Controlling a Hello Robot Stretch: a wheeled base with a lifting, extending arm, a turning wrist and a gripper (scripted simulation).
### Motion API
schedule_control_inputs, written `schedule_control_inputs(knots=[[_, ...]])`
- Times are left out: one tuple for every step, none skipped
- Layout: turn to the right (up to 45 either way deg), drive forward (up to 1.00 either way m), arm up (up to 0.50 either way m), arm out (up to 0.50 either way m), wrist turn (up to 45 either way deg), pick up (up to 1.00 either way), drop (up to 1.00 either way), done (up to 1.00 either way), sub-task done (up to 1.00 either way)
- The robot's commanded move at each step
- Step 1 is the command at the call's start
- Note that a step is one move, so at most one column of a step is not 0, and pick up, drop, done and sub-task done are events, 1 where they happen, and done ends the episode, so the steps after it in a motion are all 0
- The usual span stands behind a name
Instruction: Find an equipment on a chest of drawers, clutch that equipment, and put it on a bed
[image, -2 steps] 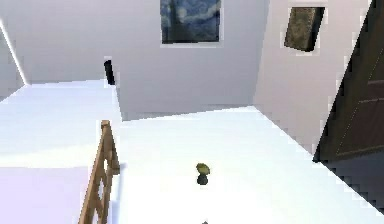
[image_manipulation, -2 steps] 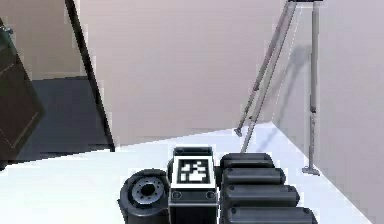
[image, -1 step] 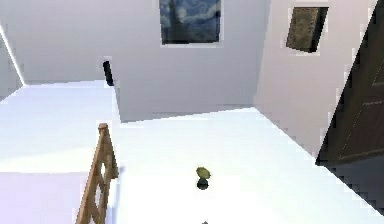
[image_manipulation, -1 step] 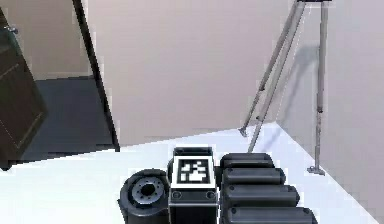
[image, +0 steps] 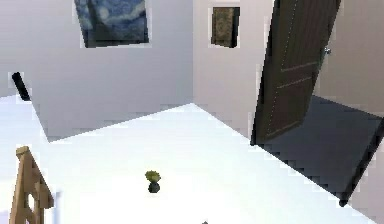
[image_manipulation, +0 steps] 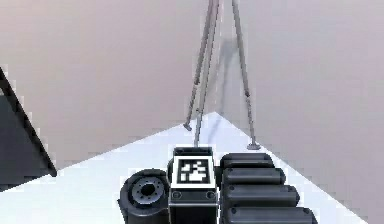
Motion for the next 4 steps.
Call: schedule_control_inputs(knots=[[0.0,1.00,0.00,0.00,0.0,0.00,0.00,0.00,0.00],[27.0,0.00,0.00,0.00,0.0,0.00,0.00,0.00,0.00],[0.0,0.35,0.00,0.00,0.0,0.00,0.00,0.00,0.00],[-45.0,0.00,0.00,0.00,0.0,0.00,0.00,0.00,0.00]])
